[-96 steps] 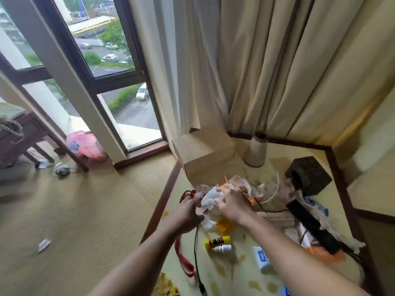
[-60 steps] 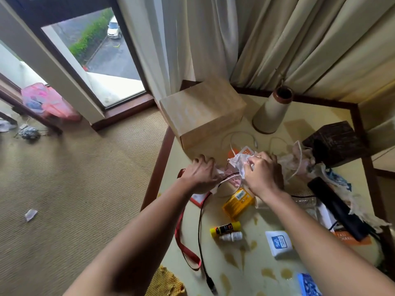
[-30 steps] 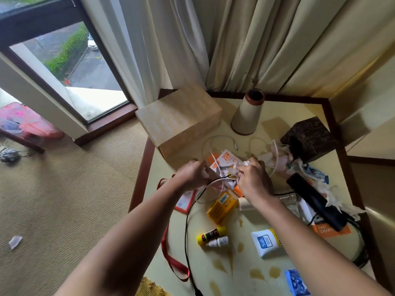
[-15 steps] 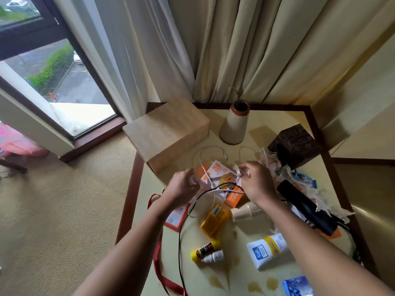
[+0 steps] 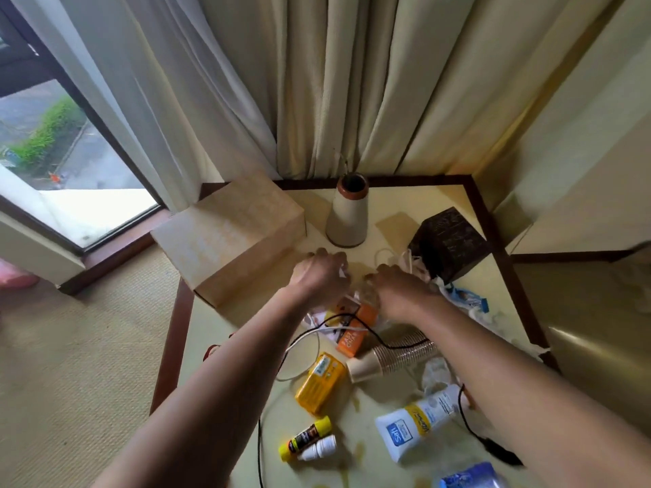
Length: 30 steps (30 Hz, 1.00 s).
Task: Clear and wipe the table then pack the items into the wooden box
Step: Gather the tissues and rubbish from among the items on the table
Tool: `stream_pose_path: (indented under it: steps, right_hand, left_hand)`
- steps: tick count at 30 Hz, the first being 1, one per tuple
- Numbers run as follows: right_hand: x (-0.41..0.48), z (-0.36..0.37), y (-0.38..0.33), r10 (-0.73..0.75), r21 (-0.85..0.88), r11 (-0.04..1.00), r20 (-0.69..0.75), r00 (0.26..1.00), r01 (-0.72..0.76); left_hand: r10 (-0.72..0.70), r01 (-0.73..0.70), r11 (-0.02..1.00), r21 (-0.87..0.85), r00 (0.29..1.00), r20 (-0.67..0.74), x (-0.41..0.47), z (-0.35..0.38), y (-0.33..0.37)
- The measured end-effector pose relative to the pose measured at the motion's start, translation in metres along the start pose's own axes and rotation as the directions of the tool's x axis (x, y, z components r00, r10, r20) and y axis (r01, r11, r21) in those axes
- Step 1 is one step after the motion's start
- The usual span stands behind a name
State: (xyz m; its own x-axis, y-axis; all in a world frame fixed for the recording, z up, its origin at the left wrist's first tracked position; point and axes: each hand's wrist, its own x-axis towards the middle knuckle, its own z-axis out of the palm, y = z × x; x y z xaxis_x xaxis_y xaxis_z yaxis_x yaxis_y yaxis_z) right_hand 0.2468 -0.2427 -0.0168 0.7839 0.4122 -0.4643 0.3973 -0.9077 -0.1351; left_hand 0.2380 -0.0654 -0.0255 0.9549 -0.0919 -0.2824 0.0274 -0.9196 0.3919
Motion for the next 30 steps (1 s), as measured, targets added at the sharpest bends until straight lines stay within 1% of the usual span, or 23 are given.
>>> stream_pose_path:
  steps: [2, 4, 7, 9, 11, 14, 15, 17, 18, 21, 23, 24, 27, 30]
  right_hand:
    - [0.003, 0.009, 0.006, -0.039, 0.02, 0.999, -0.017, 0.999, 0.04]
    - [0.008, 0.014, 0.01, -0.038, 0.034, 0.999, -0.039, 0.999, 0.039]
    - [0.015, 0.023, 0.014, -0.033, 0.033, 0.999, -0.091, 0.995, 0.036]
    - [0.019, 0.028, 0.019, -0.03, 0.061, 0.997, -0.123, 0.992, 0.038]
    - [0.022, 0.03, 0.022, -0.008, 0.13, 0.991, -0.144, 0.99, 0.027]
    - [0.024, 0.027, 0.026, 0.086, 0.29, 0.956, -0.148, 0.985, -0.04]
    - [0.024, 0.025, 0.027, 0.107, 0.371, 0.928, -0.16, 0.981, -0.041]
    - [0.022, 0.022, 0.029, 0.15, 0.553, 0.833, -0.214, 0.965, -0.007]
    - [0.02, 0.018, 0.029, 0.181, 0.611, 0.792, -0.243, 0.953, 0.005]
    - [0.014, 0.011, 0.027, 0.262, 0.683, 0.728, -0.345, 0.901, 0.05]
    - [0.009, 0.004, 0.025, 0.301, 0.72, 0.689, -0.39, 0.87, 0.083]
    - [0.004, 0.0, 0.023, 0.327, 0.752, 0.651, -0.398, 0.857, 0.101]
    - [-0.026, -0.016, 0.016, 0.413, 0.834, 0.516, -0.44, 0.797, 0.193]
    - [-0.067, -0.022, 0.012, 0.492, 0.893, 0.371, -0.423, 0.761, 0.256]
  left_hand:
    - [-0.046, 0.025, 0.983, 0.18, 0.993, 0.111, 0.014, 0.01, 0.001]
    - [-0.11, 0.055, 0.956, 0.287, 0.977, 0.181, 0.027, 0.016, 0.004]
    - [-0.169, 0.09, 0.935, 0.344, 0.963, 0.208, 0.04, 0.021, 0.008]
    - [-0.176, 0.097, 0.935, 0.341, 0.961, 0.211, 0.044, 0.024, 0.011]
    - [-0.159, 0.092, 0.951, 0.295, 0.964, 0.213, 0.043, 0.028, 0.012]
    - [-0.16, 0.115, 0.965, 0.236, 0.971, 0.179, 0.041, 0.032, 0.008]
    - [-0.163, 0.129, 0.971, 0.202, 0.974, 0.16, 0.04, 0.032, 0.007]
    - [-0.163, 0.153, 0.982, 0.113, 0.983, 0.089, 0.037, 0.031, 0.003]
    - [-0.157, 0.154, 0.986, 0.062, 0.987, 0.044, 0.035, 0.03, 0.001]
    - [-0.125, 0.114, 0.983, -0.145, 0.989, -0.074, 0.025, 0.018, 0.001]
    - [-0.125, 0.073, 0.955, -0.288, 0.978, -0.165, 0.017, 0.004, 0.006]
    - [-0.127, 0.048, 0.94, -0.338, 0.968, -0.218, 0.011, -0.005, 0.01]
    - [-0.105, -0.046, 0.915, -0.4, 0.932, -0.346, -0.01, -0.031, 0.024]
    - [-0.104, -0.131, 0.867, -0.482, 0.896, -0.432, -0.033, -0.05, 0.042]
